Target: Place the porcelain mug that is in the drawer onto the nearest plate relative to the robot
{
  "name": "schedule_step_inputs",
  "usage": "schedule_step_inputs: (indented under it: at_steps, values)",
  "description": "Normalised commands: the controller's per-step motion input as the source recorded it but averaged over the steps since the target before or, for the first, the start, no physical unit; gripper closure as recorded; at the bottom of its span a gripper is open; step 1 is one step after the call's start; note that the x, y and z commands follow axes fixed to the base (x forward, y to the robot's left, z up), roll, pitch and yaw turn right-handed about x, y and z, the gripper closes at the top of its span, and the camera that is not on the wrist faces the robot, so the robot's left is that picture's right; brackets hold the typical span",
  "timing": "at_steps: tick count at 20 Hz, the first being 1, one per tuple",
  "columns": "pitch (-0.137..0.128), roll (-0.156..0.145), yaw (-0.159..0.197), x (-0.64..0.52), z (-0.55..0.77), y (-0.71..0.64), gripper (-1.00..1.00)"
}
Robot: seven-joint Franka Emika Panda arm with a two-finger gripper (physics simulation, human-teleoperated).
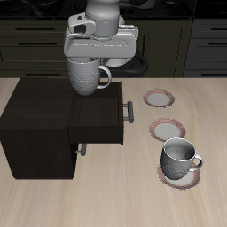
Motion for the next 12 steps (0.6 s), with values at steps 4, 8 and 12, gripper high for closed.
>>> schedule_step_inputs:
  at_steps: [4,8,12]
  values:
    - [-0.094,-0.008,-0.057,-0.41,0.51,0.16,1.0]
    - [-0.055,0.025,-0.017,-0.47,0.25,0.4,1.0]
    - [-0.009,0.007,-0.046,-0.4,0.03,0.41,1.0]
